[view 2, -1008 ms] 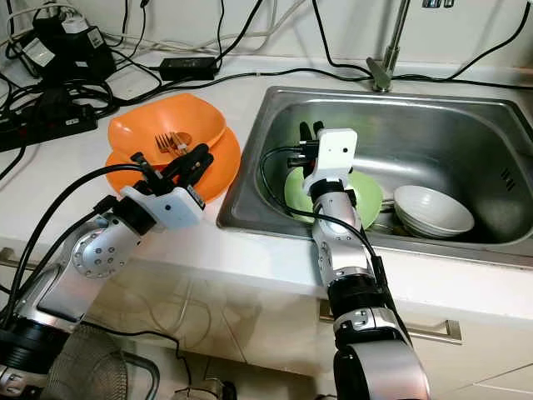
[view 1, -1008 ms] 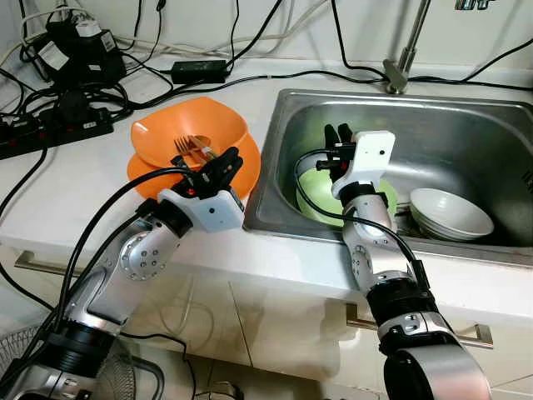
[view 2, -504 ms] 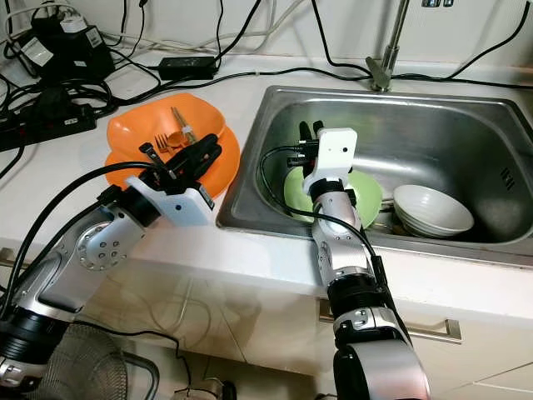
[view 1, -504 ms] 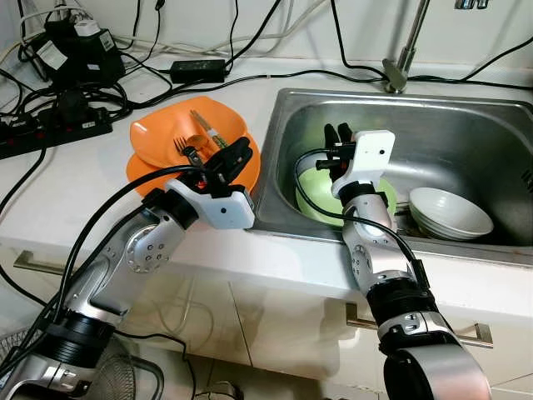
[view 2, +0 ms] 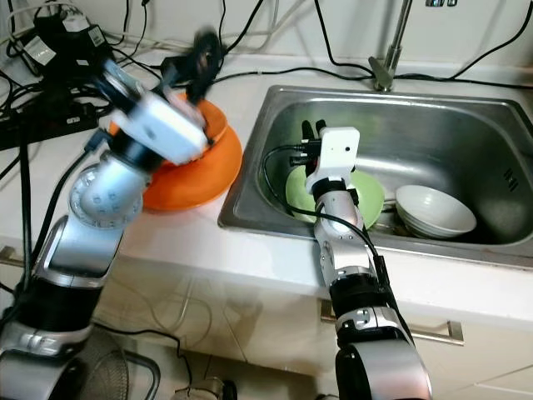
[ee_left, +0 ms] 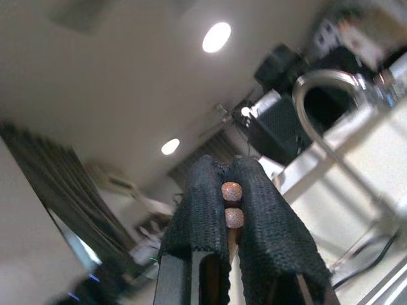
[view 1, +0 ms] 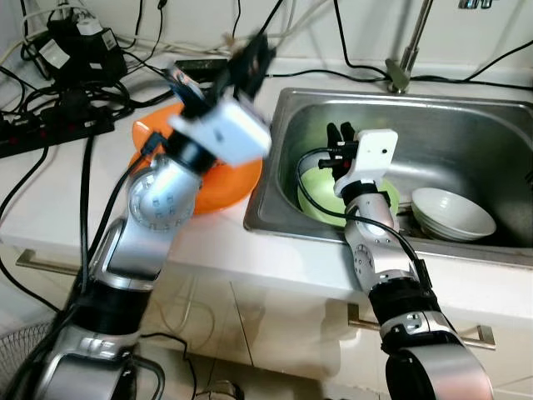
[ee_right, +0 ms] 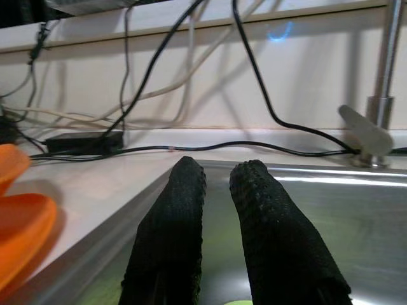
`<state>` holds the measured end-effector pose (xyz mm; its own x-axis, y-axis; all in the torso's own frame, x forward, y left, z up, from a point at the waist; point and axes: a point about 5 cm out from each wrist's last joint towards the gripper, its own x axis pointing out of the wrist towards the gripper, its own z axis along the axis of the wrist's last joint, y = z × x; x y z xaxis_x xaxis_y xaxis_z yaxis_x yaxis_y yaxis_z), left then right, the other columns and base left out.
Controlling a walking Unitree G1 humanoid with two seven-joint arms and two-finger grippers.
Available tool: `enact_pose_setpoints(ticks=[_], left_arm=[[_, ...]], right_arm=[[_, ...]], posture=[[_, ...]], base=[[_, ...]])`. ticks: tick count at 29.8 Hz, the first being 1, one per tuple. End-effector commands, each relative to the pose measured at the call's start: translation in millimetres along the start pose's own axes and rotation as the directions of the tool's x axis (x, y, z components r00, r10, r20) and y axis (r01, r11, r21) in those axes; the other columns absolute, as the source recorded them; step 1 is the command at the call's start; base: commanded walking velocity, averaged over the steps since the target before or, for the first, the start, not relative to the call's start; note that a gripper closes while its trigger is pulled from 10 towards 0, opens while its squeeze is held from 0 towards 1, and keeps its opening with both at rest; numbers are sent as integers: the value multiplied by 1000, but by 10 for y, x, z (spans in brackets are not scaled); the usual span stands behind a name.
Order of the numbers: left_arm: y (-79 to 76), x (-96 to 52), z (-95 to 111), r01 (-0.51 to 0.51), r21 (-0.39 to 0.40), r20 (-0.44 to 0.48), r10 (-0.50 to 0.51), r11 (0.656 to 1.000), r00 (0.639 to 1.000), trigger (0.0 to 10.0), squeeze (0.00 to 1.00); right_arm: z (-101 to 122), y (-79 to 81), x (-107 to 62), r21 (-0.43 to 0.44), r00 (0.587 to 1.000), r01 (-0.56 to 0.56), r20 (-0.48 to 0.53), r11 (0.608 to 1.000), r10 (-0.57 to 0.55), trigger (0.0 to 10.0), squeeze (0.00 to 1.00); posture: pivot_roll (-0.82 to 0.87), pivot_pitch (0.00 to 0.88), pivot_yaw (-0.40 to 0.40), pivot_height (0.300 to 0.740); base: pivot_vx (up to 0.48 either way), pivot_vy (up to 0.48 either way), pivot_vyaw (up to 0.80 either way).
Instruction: Kitchen organization
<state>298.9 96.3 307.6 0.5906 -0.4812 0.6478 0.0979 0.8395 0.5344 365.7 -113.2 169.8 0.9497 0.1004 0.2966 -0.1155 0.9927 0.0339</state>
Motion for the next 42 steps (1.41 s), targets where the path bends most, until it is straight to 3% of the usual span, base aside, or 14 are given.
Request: enact_pose_setpoints(ticks=[1,2,3,4,5,8,9,11,13,17,21,23,24,42], left_arm=[[61,10,-18,-29,-115,-27,26,993,999,10000,0],[71,27,-25,-54,-199,-41,47,978,998,10000,0],[71,27,-25,-54,-199,-41,47,978,998,10000,0],[99,48,-53,-107,-364,-76,85,925,994,10000,0],[110,51,-76,-130,-429,-95,99,894,991,10000,0],[113,38,-127,-155,-508,-127,104,847,986,10000,0],[94,13,-179,-170,-558,-156,98,812,983,10000,0],[86,4,-193,-174,-573,-165,96,801,982,10000,0],[65,-14,-219,-186,-622,-183,90,761,979,10000,0],[69,-28,-245,-213,-695,-206,93,687,974,10000,0],[68,-22,-241,-203,-715,-206,76,669,976,10000,0],[47,-22,-232,-198,-741,-204,65,642,977,10000,0],[35,-24,-231,-196,-749,-206,60,632,977,10000,0],[-123,-25,-162,-106,-820,-167,-59,563,984,10000,0]], right_arm=[[-53,-73,-29,-25,999,35,-14,999,-35,10000,0],[-46,-96,-26,-69,999,41,-9,997,-42,10000,0],[-46,-96,-26,-69,999,41,-9,997,-42,10000,0],[-35,-141,-24,-157,999,47,0,986,-47,10000,996],[-18,-158,-23,-205,999,43,13,978,-41,10000,1000],[27,-172,-22,-316,999,36,45,948,-23,10000,1000],[74,-164,-19,-465,996,30,85,885,10,10000,1000],[86,-154,-19,-523,995,26,98,852,29,10000,1000],[110,-128,-20,-636,989,22,125,771,74,10000,1000],[133,-66,-21,-706,980,18,151,708,127,10000,1000],[143,-24,-15,-718,976,20,164,696,140,10000,1000],[145,1,-10,-738,974,16,164,674,156,10000,933],[157,17,-6,-740,972,9,164,673,167,10000,0],[405,176,51,-736,948,-20,201,677,247,10000,0]], posture=[[187,40,83,740],[185,39,84,740],[185,39,84,740],[178,35,86,740],[178,33,86,740],[171,27,88,740],[165,24,89,740],[164,23,90,740],[161,18,89,740],[156,14,88,740],[158,18,87,740],[157,20,85,740],[153,22,83,740],[134,27,82,740]], base=[[0,0,0],[0,0,0],[0,0,0],[0,0,0],[0,0,0],[0,0,0],[0,0,0],[0,0,0],[0,0,0],[0,0,0],[0,0,0],[0,0,0],[0,0,0],[0,0,0]])
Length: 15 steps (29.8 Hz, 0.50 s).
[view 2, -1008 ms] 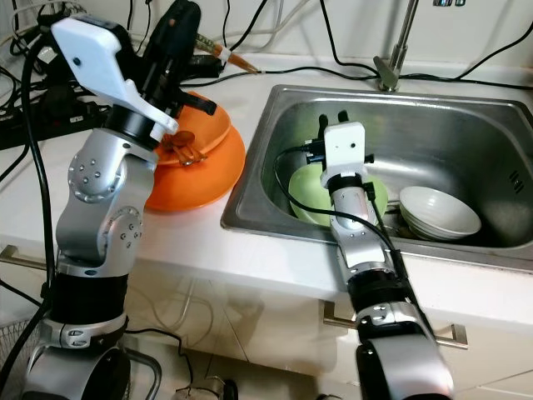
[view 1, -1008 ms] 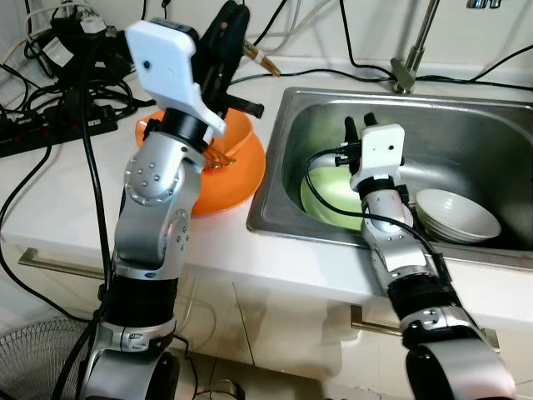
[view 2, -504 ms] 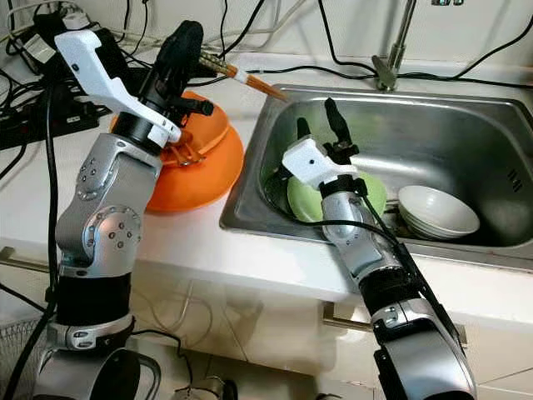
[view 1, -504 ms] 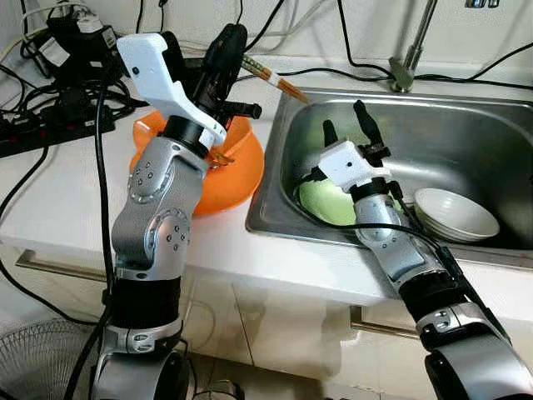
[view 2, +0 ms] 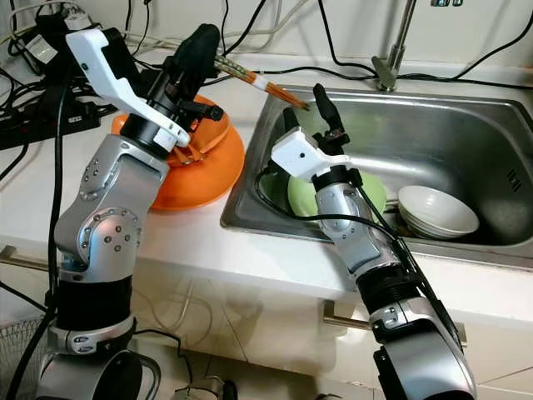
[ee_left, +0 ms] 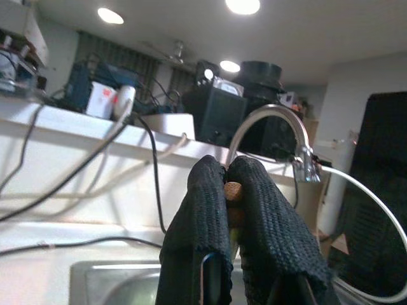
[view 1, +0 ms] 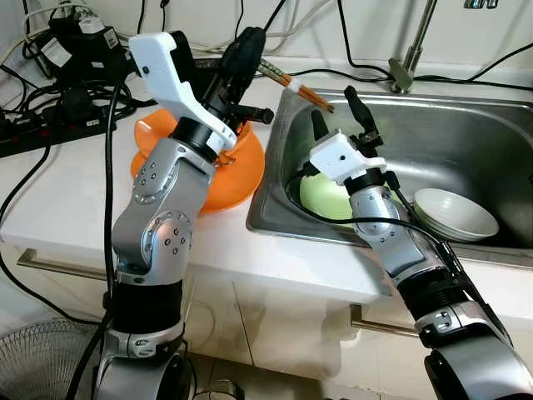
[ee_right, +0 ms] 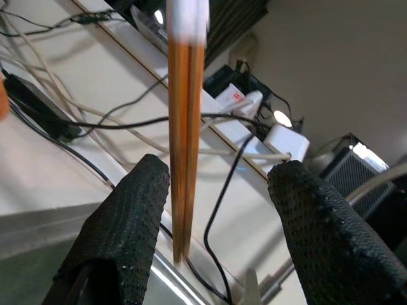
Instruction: Kitchen organization
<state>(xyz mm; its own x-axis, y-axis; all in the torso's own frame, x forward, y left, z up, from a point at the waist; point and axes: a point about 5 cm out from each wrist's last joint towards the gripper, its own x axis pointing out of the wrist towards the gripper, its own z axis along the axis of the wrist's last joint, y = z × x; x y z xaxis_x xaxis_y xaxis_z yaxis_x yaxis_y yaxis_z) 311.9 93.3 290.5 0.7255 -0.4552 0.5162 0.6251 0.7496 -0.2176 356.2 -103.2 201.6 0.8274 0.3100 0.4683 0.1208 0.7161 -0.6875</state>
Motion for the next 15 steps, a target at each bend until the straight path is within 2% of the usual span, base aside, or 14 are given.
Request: enact_pose_setpoints(ticks=[1,8,13,14,15], left_arm=[[-35,-9,-3,32,-14,-10,-32,999,999,10000,0],[-104,0,-25,80,-22,-37,-80,997,996,10000,0],[-98,-7,-64,83,-25,-58,-84,996,995,10000,0],[-99,-9,-71,84,-22,-62,-85,996,994,10000,0],[-100,-10,-75,85,-20,-65,-86,996,994,10000,0]], right_arm=[[82,-22,65,6,1000,-3,25,1000,3,10000,0],[113,-50,97,0,1000,-11,26,1000,11,10000,0],[113,-78,120,4,1000,-6,20,1000,6,10000,0],[104,-73,118,6,1000,-8,15,1000,8,6471,0],[99,-69,116,8,1000,-10,12,1000,10,6471,0]], posture=[[134,27,82,740],[130,28,83,740],[131,37,84,740],[134,42,85,740],[135,44,85,740]], base=[[0,0,0],[0,0,0],[0,0,0],[0,0,0],[0,0,0]])
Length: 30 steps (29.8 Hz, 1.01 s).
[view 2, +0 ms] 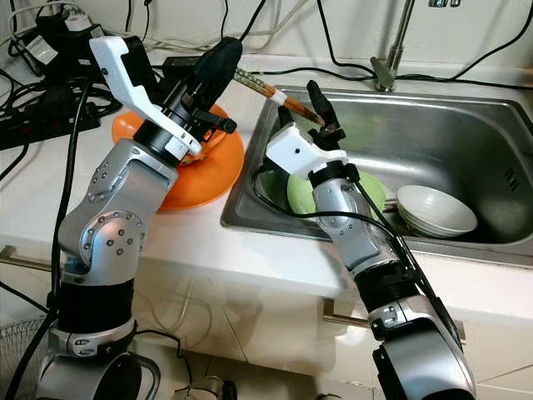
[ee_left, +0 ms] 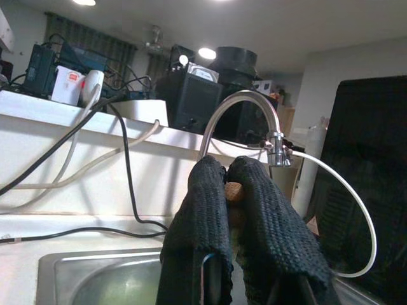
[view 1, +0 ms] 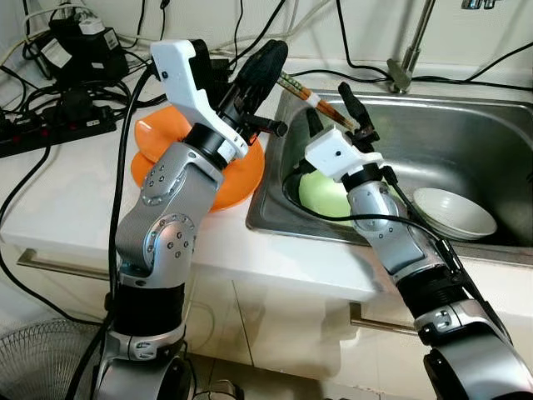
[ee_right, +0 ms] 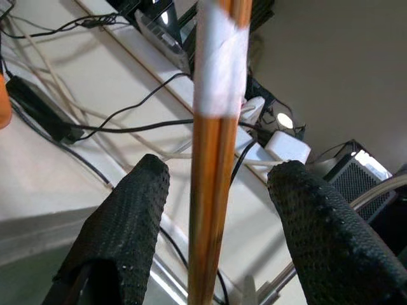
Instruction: Kitchen organization
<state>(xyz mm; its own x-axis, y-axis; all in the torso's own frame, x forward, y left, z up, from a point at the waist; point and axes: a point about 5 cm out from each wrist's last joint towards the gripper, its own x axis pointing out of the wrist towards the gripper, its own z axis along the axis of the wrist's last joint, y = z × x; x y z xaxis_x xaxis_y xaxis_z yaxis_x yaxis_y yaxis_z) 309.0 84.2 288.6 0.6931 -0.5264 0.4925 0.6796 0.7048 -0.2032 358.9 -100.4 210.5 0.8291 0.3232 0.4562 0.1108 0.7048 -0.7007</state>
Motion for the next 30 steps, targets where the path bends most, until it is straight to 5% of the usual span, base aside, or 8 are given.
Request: enact_pose_setpoints(ticks=[1,2,30], left_arm=[[-20,-18,-27,18,7,-23,-17,1000,1000,10000,0],[-22,-19,-27,18,8,-24,-18,1000,1000,10000,0],[48,-4,-17,-76,40,-3,76,996,997,10000,0]], right_arm=[[43,-30,41,18,1000,8,9,1000,-8,2000,0],[37,-31,40,18,1000,9,4,1000,-9,0,0],[-2,-13,20,34,999,19,-31,999,-18,0,0]], posture=[[135,46,85,740],[137,46,86,740],[147,59,95,740]], base=[[0,0,0],[0,0,0],[0,0,0]])
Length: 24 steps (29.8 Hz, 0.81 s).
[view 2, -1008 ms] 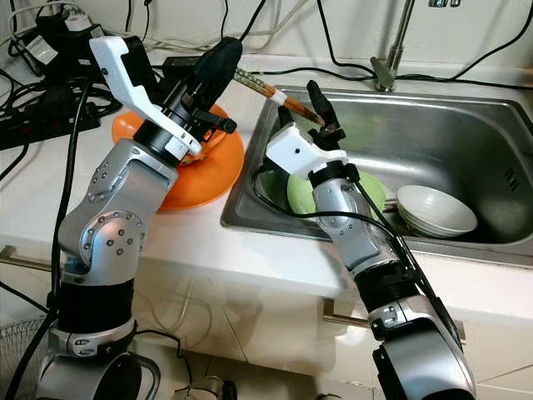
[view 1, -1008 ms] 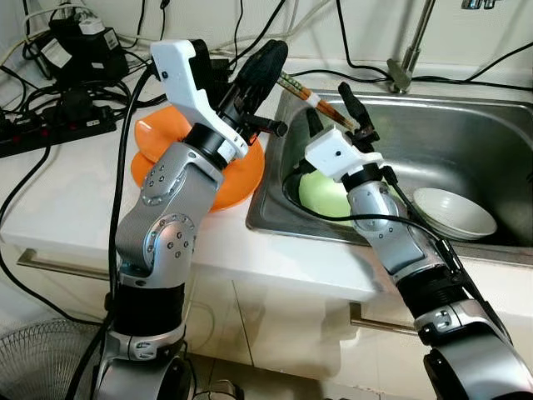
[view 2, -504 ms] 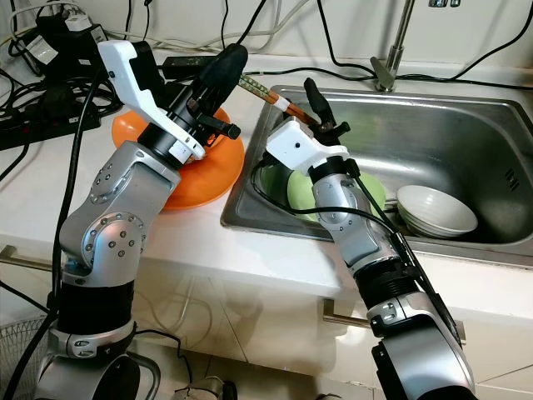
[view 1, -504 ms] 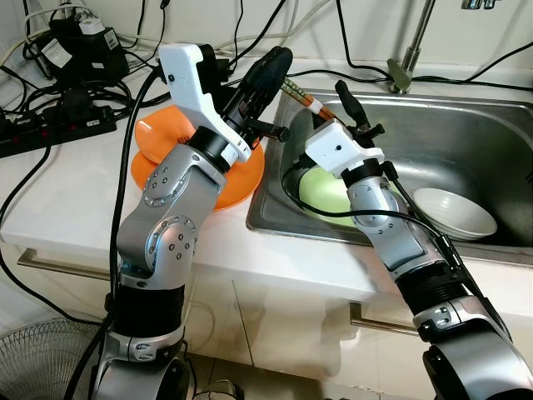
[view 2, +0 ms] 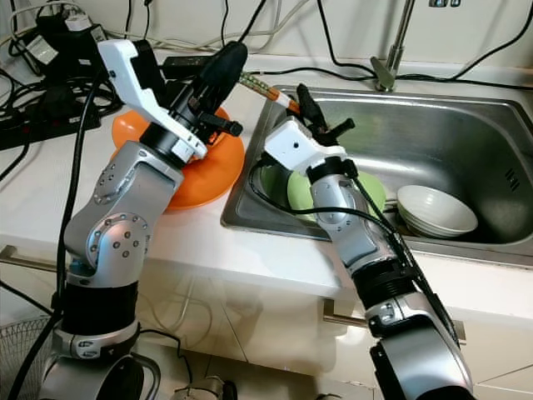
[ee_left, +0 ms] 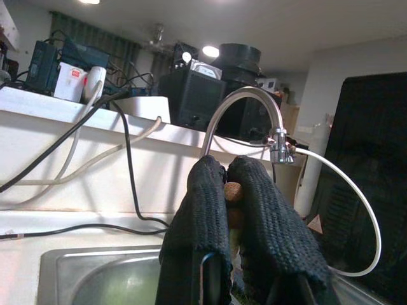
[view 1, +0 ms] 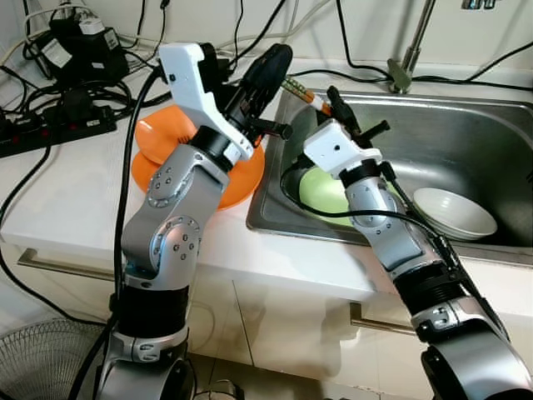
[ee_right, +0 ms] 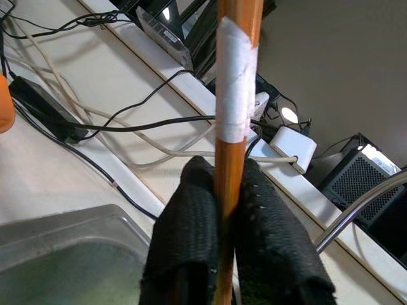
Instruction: Kitchen organization
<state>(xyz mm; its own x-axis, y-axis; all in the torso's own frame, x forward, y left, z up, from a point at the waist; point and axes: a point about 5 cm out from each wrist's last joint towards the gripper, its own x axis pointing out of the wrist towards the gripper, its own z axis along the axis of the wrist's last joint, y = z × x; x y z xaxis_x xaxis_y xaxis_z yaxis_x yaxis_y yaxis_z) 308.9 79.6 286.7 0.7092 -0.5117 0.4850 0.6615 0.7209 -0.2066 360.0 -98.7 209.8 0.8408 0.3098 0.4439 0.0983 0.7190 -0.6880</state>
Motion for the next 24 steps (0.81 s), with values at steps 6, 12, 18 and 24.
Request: enact_pose_setpoints(ticks=[6,12,18,24], left_arm=[[87,-10,6,-67,28,-3,67,997,998,10000,0],[89,-9,-25,-66,-4,-13,66,998,998,10000,1000],[59,-15,-34,-40,-21,-19,39,999,999,10000,1000],[36,-18,-43,-25,-28,-24,24,999,999,10000,1000]], right_arm=[[-3,-24,11,16,1000,20,-11,1000,-20,0,0],[-4,-28,16,20,1000,24,-13,1000,-23,0,0],[-14,-33,21,22,999,29,-20,999,-28,0,0],[-33,-34,38,27,999,37,-37,999,-36,0,0]], posture=[[150,56,96,740],[148,56,96,740],[150,56,97,740],[151,53,96,740]], base=[[0,0,0],[0,0,0],[0,0,0],[0,0,0]])
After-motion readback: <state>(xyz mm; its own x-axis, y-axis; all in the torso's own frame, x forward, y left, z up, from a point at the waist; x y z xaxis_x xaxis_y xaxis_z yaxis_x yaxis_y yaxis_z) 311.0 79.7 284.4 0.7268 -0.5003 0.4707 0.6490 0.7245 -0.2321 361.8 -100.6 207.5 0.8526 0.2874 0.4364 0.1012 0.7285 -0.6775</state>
